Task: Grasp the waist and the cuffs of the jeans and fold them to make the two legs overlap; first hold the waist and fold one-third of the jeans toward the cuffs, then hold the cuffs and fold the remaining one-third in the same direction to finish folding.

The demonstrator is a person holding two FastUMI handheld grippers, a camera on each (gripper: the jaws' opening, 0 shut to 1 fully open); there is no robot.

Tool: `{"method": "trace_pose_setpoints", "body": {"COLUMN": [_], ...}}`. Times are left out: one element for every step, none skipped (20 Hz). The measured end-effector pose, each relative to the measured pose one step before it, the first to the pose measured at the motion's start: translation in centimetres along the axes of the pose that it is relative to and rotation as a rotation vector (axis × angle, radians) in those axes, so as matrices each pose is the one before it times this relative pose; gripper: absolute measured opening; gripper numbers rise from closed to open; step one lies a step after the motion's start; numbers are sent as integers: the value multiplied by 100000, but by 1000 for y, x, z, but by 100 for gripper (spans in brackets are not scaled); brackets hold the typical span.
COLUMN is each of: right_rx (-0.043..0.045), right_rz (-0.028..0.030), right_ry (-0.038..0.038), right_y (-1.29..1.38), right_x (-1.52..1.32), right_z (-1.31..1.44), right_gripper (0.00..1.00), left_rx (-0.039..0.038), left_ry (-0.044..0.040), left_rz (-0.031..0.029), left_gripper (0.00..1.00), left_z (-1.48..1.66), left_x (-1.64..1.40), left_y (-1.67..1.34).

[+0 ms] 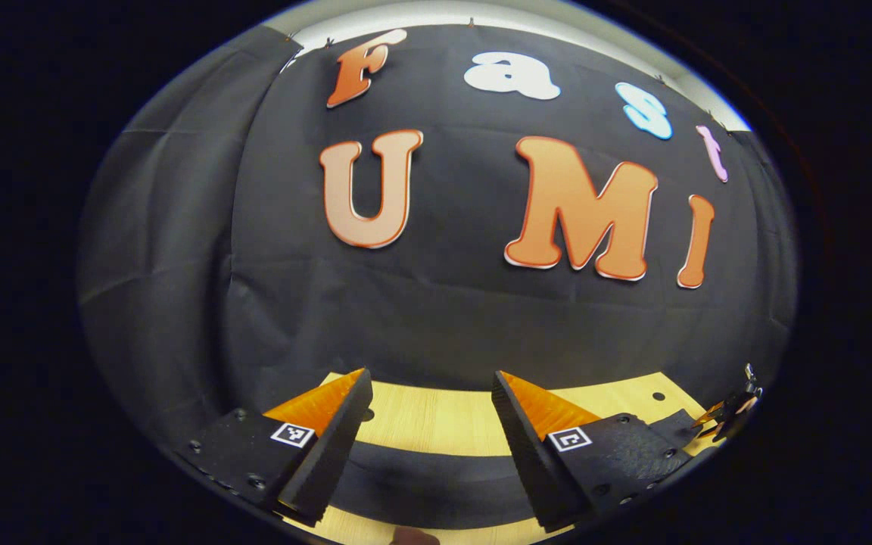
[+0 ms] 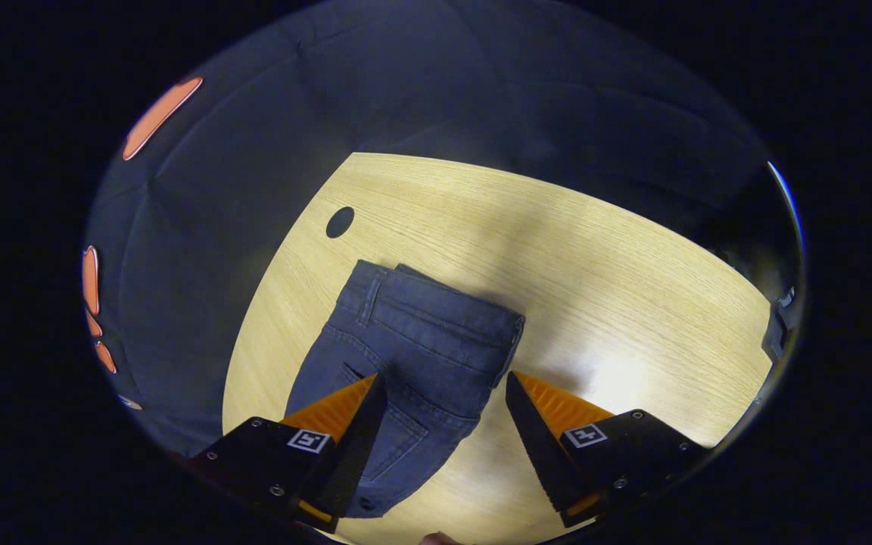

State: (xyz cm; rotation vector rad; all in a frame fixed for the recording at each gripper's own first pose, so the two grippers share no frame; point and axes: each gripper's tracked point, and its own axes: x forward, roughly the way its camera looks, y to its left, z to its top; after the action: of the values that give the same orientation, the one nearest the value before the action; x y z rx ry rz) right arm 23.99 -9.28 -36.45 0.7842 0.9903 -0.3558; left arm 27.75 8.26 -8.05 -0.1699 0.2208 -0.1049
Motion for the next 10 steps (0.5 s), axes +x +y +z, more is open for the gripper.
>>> {"method": "trace_pose_setpoints", "body": {"right_rx": [-1358,-1936,-2338,-2440,-2451,-2424,-2091,-4119,-4356,-3135], "right_rz": [-753,-821,-1251,-1515,-811,-638,72,-707,297,65], "right_ry": [-1515,-1144,-25,428,507,-6,-5811,-1711,-4325,-3304], "right_y": [-167,-93,-211,-234,-131,-84,126,-71,194,277], "right_x": [322,491,348,378,321,-13,347,178,165,323], "right_z": [289,-30,-345,-397,-520,-504,890,-368,94,-66], "right_gripper": [96,97,96,96,96,97,87,94,94,79], "left_rx": [2872,2559,1711,642,-73,-38,54,-22,-17,130], "left_ry": [-4530,-3485,-1898,-568,712,843,1425,1642,1818,2155], "left_rz": [-186,410,-487,-164,-1135,-849,-487,-664,-604,-752], "left_gripper": [96,96,95,96,96,96,96,96,96,96], "left_z": [595,666,400,194,-124,-212,-643,-546,-460,-641], "left_x": [-875,-563,-842,-576,-453,-536,-222,-339,-280,-320], "left_y": [-822,-470,-897,-705,-949,-811,-772,-682,-588,-596]}}
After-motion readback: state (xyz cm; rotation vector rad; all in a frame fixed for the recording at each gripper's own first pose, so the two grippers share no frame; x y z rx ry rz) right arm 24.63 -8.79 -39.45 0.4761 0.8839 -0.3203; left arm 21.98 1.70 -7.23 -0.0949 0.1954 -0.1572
